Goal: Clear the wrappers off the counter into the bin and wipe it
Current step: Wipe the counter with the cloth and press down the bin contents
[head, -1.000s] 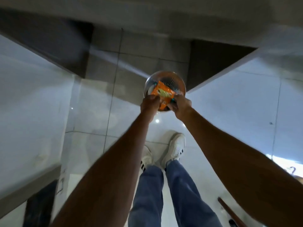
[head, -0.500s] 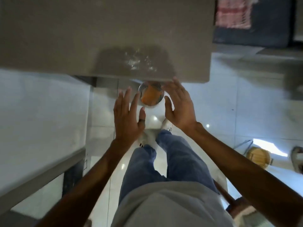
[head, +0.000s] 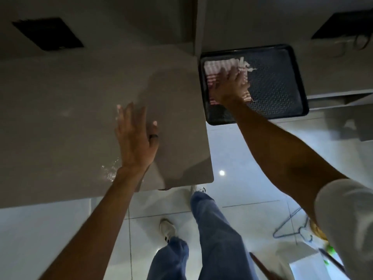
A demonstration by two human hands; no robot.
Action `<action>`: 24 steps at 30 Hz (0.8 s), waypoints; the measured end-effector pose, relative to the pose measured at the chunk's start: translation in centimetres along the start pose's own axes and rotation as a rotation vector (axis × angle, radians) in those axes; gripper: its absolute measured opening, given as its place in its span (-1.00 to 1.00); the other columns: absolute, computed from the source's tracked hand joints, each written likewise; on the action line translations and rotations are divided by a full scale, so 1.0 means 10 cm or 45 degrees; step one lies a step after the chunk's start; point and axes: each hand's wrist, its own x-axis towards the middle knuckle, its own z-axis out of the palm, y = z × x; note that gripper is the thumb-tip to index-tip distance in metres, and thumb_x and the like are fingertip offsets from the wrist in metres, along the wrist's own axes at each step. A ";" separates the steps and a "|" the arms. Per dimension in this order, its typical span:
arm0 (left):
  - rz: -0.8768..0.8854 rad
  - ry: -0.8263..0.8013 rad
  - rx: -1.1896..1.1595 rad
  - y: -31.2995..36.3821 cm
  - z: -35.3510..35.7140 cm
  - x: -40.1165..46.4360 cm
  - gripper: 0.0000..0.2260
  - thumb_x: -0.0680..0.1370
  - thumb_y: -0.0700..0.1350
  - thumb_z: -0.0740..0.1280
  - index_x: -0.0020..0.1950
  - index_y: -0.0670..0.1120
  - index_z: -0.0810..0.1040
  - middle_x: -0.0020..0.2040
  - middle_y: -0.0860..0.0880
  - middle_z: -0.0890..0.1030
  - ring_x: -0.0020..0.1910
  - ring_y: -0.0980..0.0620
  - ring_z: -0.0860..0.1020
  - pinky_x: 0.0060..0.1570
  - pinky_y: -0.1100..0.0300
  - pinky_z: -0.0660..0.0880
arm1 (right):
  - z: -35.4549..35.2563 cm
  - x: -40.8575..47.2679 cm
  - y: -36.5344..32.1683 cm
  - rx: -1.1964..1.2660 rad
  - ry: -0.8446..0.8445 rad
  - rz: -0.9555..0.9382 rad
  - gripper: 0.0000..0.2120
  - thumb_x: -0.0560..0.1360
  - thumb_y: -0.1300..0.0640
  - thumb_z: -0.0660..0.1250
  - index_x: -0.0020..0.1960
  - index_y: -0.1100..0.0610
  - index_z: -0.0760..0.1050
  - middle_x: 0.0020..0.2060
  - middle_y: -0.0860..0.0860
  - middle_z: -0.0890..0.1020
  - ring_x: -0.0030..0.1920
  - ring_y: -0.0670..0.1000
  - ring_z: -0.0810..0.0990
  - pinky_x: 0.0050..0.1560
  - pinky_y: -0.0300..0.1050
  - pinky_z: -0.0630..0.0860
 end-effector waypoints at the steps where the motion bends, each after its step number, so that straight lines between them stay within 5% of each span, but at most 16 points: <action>1: -0.004 -0.015 0.020 0.00 0.06 0.02 -0.55 0.69 0.05 0.15 0.56 -0.06 0.33 0.62 -0.23 0.29 0.65 -0.35 0.10 0.56 -0.28 0.19 | 0.07 0.04 0.00 -0.016 0.031 -0.027 -0.31 0.50 -0.09 0.27 0.57 0.12 0.24 0.59 0.24 0.19 0.56 0.42 0.16 0.47 0.44 0.23; 4: 0.012 -0.076 0.046 -0.03 0.08 -0.01 -0.53 0.70 0.08 0.13 0.58 -0.06 0.30 0.63 -0.23 0.26 0.66 -0.37 0.07 0.60 -0.32 0.13 | 0.02 0.03 0.02 0.055 0.158 -0.125 -0.56 0.52 0.08 0.28 0.36 0.22 0.48 0.42 0.25 0.43 0.37 0.35 0.41 0.40 0.19 0.39; 11: -0.073 0.032 0.000 -0.16 -0.25 -0.49 -0.54 0.71 0.04 0.12 0.59 -0.07 0.31 0.66 -0.22 0.21 0.67 -0.32 0.04 0.62 -0.28 0.08 | -0.37 -1.12 -0.14 0.620 0.706 -0.318 -0.64 0.44 0.22 0.23 0.19 0.11 0.61 0.22 0.17 0.61 0.14 0.22 0.54 0.11 -0.16 0.39; 15: -0.120 0.026 -0.034 -0.31 -0.26 -1.05 -0.57 0.71 0.08 0.10 0.56 -0.01 0.31 0.66 -0.17 0.22 0.68 -0.28 0.03 0.61 -0.29 0.10 | 0.00 -2.16 -0.34 0.370 0.360 -0.550 -0.58 0.48 0.08 0.18 0.30 0.14 0.53 0.37 0.15 0.51 0.26 0.27 0.50 0.27 0.10 0.47; 18: -0.032 0.026 -0.010 -0.54 -0.16 -1.59 -0.54 0.72 0.05 0.13 0.61 -0.02 0.29 0.69 -0.16 0.14 0.70 -0.23 -0.03 0.66 -0.23 0.04 | 0.35 -2.56 -0.39 -0.092 0.115 -0.515 -0.46 0.65 -0.04 0.08 0.59 0.09 0.23 0.63 0.10 0.20 0.60 0.26 0.17 0.51 0.31 0.20; 20: 0.006 0.007 0.038 -0.72 -0.05 -2.02 -0.50 0.71 0.06 0.11 0.66 0.00 0.20 0.71 -0.16 0.09 0.71 -0.21 -0.02 0.68 -0.15 0.00 | 0.49 -2.81 -0.41 -0.049 0.257 -0.550 -0.47 0.67 -0.07 0.05 0.60 0.07 0.21 0.64 0.12 0.18 0.65 0.25 0.08 0.59 0.38 0.04; 24: -0.017 -0.107 0.037 -1.07 0.34 -2.83 -0.49 0.71 0.08 0.11 0.65 -0.04 0.23 0.70 -0.18 0.12 0.71 -0.14 -0.08 0.69 -0.06 -0.08 | 1.16 -3.54 -0.35 0.300 0.577 -0.970 -0.54 0.63 0.02 0.14 0.51 0.06 0.35 0.59 0.09 0.28 0.66 0.15 0.11 0.60 0.27 0.11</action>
